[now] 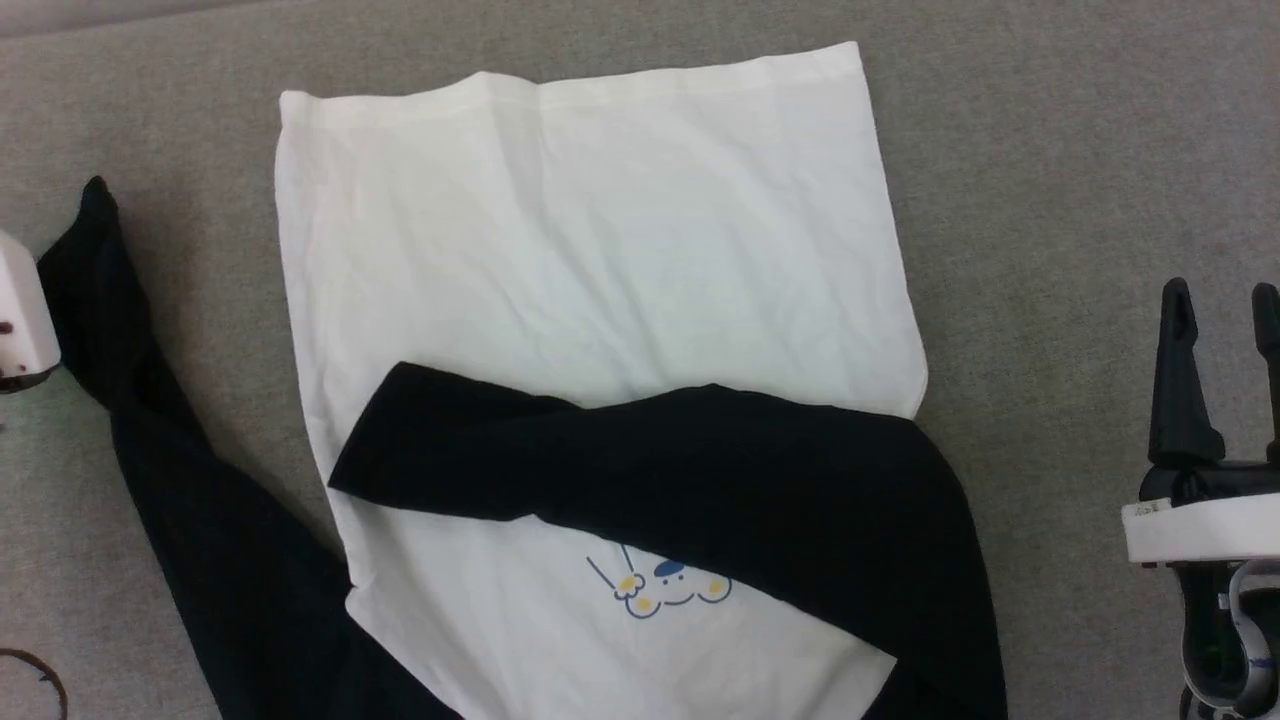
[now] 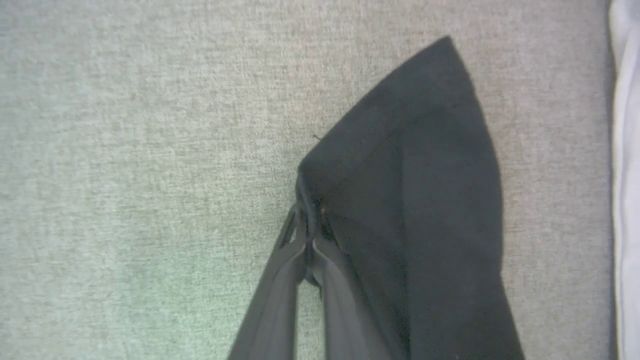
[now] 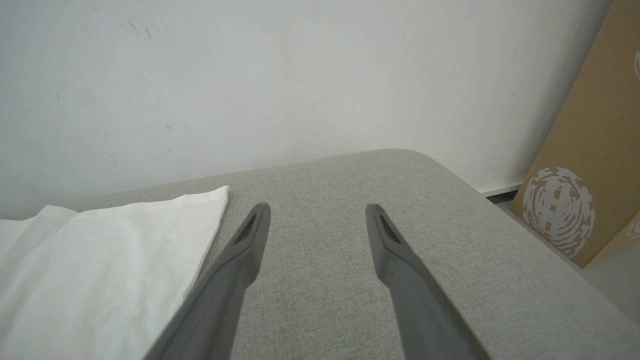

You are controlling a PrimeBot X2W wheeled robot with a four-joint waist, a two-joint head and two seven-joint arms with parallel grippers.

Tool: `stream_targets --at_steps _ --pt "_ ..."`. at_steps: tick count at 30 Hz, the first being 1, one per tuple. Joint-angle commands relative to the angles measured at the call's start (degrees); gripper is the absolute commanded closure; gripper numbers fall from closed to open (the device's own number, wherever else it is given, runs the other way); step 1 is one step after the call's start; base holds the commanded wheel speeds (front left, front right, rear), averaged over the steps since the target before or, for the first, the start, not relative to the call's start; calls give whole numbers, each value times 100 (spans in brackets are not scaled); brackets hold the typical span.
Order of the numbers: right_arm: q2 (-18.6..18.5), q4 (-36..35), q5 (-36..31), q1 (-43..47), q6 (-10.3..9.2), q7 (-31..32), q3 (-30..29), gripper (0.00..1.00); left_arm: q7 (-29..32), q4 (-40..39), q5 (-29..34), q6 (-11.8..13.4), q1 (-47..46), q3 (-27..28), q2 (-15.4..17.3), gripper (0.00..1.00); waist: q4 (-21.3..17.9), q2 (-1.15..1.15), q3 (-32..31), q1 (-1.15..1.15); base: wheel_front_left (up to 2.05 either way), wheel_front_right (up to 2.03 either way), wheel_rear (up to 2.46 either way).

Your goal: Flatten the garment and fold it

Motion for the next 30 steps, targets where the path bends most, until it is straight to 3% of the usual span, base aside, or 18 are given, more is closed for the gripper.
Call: stream_targets --at_steps 1,10,18,23,26,30 --pt "20 43 -35 -66 -5 5 -23 0 -94 263 33 92 432 -64 -133 100 62 0 -87 0 0 0 0" --pt "20 135 -135 -18 -5 52 -43 0 -1196 344 120 23 392 220 209 100 264 0 -769 0 0 0 0" --pt "20 188 -93 221 -5 94 -66 0 -1593 -34 48 -178 699 231 460 100 532 0 -1487 0 0 0 0" --pt "20 193 -74 374 -5 133 -107 0 -1563 -598 -407 -207 813 353 120 100 720 0 -1794 0 0 0 0" --pt "20 192 -56 480 -5 177 -173 0 -1273 -1189 -986 -170 904 417 -394 100 875 0 -1994 0 0 0 0" --pt "20 192 -8 575 -5 224 -196 0 -930 -2070 -1428 73 1079 302 -990 100 1016 0 -2176 0 0 0 0"
